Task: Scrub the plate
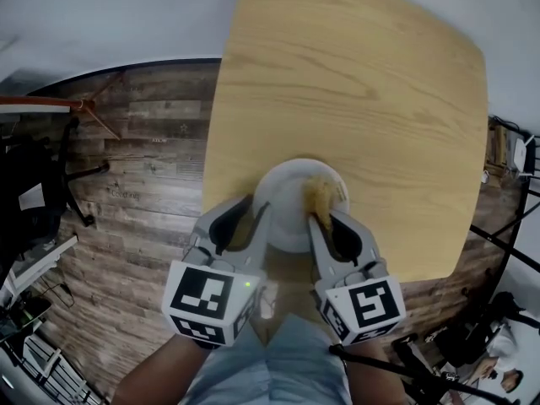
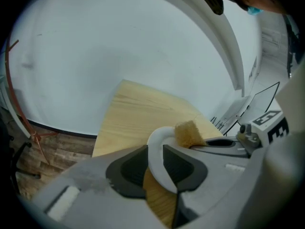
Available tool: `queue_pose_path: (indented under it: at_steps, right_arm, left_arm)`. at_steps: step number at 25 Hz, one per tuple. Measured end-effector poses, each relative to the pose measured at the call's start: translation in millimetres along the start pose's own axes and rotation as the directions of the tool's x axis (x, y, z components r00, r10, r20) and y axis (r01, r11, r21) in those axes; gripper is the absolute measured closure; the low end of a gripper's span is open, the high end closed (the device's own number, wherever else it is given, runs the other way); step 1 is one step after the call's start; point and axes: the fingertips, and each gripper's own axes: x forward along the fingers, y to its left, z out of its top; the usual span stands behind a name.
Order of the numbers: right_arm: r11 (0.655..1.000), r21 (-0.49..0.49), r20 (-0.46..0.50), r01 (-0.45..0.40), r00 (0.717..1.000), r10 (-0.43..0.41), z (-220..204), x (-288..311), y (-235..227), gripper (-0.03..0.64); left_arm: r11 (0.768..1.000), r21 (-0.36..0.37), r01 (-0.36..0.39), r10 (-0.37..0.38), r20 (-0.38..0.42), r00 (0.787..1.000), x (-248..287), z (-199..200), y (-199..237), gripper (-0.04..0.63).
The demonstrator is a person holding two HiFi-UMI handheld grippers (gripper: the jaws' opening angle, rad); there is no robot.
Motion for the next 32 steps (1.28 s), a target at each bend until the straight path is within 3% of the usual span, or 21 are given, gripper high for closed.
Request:
queue_pose_path:
  at_steps: [7, 12, 16, 20, 25, 32]
  right_arm:
    - [0.999, 0.013, 0.010, -0.030, 0.999, 0.030, 0, 1, 0, 0.572]
    - [0.999, 0.014, 0.012, -0.046, 0.999, 0.046, -1, 1, 1, 0.572]
    - [0.999, 0.010, 0.015, -0.046, 0.999, 0.045, -2, 0, 1, 0.572]
    - [0.998, 0.024, 0.020, -0.056, 0.998, 0.055, 0, 0, -1, 0.572]
    - [0.998, 0.027, 0.025, -0.065, 0.998, 0.064, -1, -2, -1, 0.572]
    - [0.996, 0.034, 0.026, -0.083, 0.996, 0.083, 0, -3, -2, 0.572]
  left_arm:
    - [0.998, -0.069, 0.008, -0.012, -0.054, 0.998, 8, -2, 2, 0.485]
    - [0.994, -0.091, -0.055, 0.049, -0.071, 0.996, 0, 3, 25, 0.485]
    - [0.991, -0.130, -0.005, -0.012, -0.130, 0.991, 9, -8, 19, 0.485]
    - [0.989, -0.147, -0.009, -0.011, -0.138, 0.990, 12, -8, 20, 0.483]
    - [0.996, -0.079, -0.030, 0.017, -0.159, 0.987, 12, -7, 22, 0.448]
    - [0.983, -0.183, 0.019, -0.051, -0.172, 0.984, 14, -9, 13, 0.448]
